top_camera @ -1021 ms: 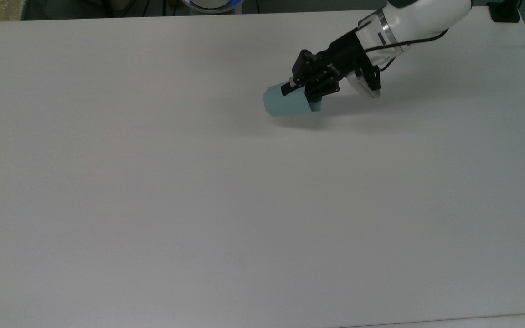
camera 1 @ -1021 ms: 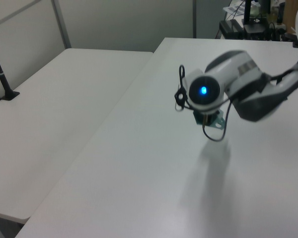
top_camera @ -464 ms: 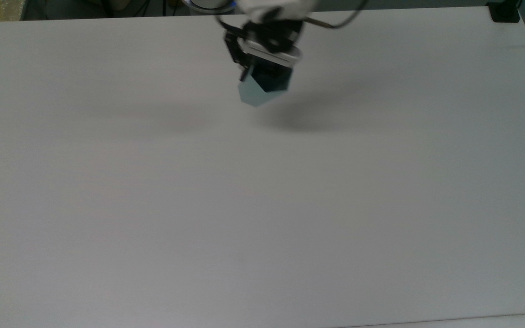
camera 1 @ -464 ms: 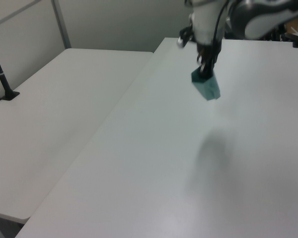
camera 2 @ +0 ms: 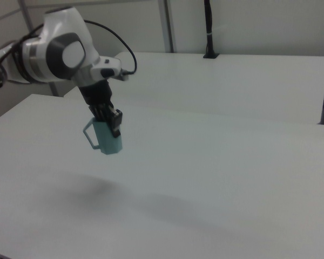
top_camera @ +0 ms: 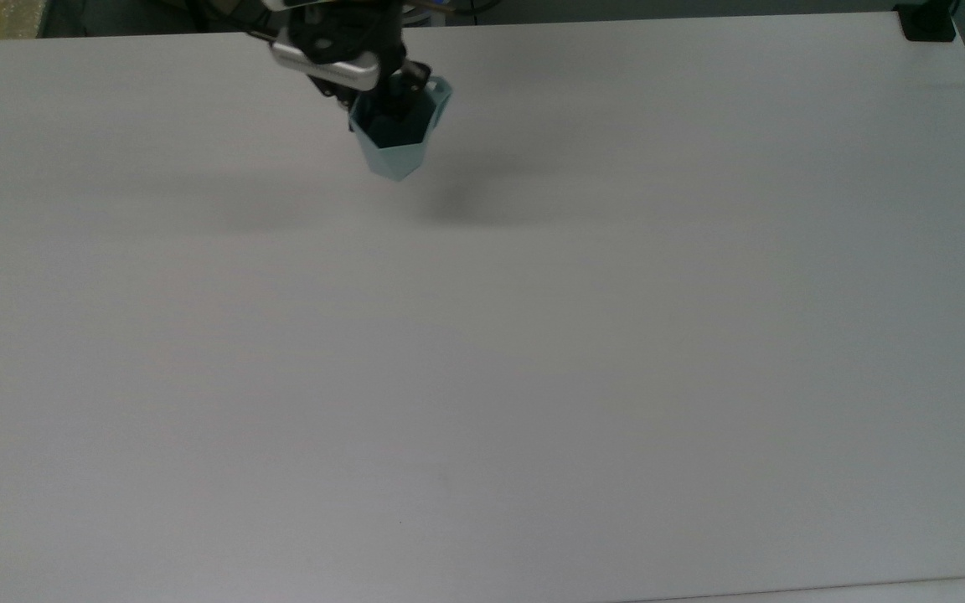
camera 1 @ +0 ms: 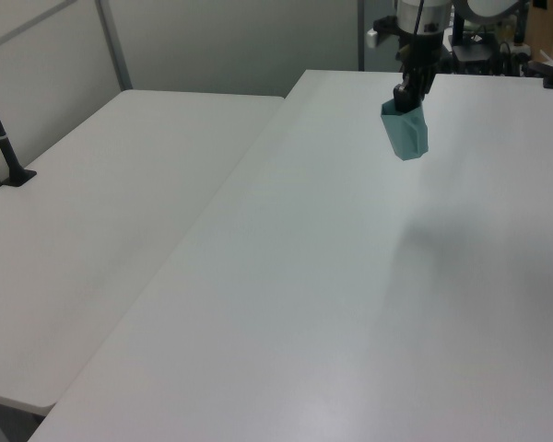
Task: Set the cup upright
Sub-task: 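Lift the cup and rotate it so its opening faces up, then lower the upright cup onto the table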
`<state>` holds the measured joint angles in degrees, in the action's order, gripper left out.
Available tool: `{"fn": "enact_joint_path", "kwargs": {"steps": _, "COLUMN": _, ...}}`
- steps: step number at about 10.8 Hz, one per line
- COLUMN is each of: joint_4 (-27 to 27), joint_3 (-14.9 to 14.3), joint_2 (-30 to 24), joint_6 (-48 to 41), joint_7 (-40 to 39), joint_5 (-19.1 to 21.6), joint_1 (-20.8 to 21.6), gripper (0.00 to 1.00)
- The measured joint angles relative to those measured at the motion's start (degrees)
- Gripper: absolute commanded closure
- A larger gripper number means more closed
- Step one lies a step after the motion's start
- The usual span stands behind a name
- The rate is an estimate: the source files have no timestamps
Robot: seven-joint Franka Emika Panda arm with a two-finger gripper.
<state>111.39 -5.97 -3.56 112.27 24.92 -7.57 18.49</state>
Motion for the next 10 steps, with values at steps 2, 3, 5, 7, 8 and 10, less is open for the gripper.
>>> {"fn": "enact_joint_path", "kwargs": {"steps": 2, "joint_4": 5.22, "joint_3": -0.06, "joint_2": 0.06, "joint_6": 7.04, "joint_7": -0.93, "joint_5": 2.54, "joint_1": -3.78, "gripper": 1.0}}
{"fn": "enact_joint_path", "kwargs": {"steps": 3, "joint_4": 7.36, "joint_3": -0.33, "joint_2": 0.17, "joint_6": 10.24, "joint_7": -1.0, "joint_5": 3.18, "joint_1": -4.99, "gripper": 1.0}}
{"fn": "enact_joint_path", "kwargs": {"steps": 5, "joint_4": 12.56, "joint_3": -1.84, "joint_2": 0.51, "joint_6": 16.73, "joint_7": -1.16, "joint_5": 3.4, "joint_1": -5.8, "gripper": 1.0}}
{"fn": "enact_joint_path", "kwargs": {"steps": 7, "joint_4": 15.7, "joint_3": -2.51, "joint_2": 0.98, "joint_6": 19.95, "joint_7": -1.67, "joint_5": 3.4, "joint_1": -5.82, "gripper": 1.0}}
{"fn": "enact_joint_path", "kwargs": {"steps": 8, "joint_4": 16.04, "joint_3": -2.51, "joint_2": 1.32, "joint_6": 20.32, "joint_7": -1.75, "joint_5": 3.4, "joint_1": -5.82, "gripper": 1.0}}
{"fn": "enact_joint_path", "kwargs": {"steps": 10, "joint_4": 16.24, "joint_3": -2.51, "joint_2": 1.79, "joint_6": 20.55, "joint_7": -1.87, "joint_5": 3.4, "joint_1": -5.73, "gripper": 1.0}}
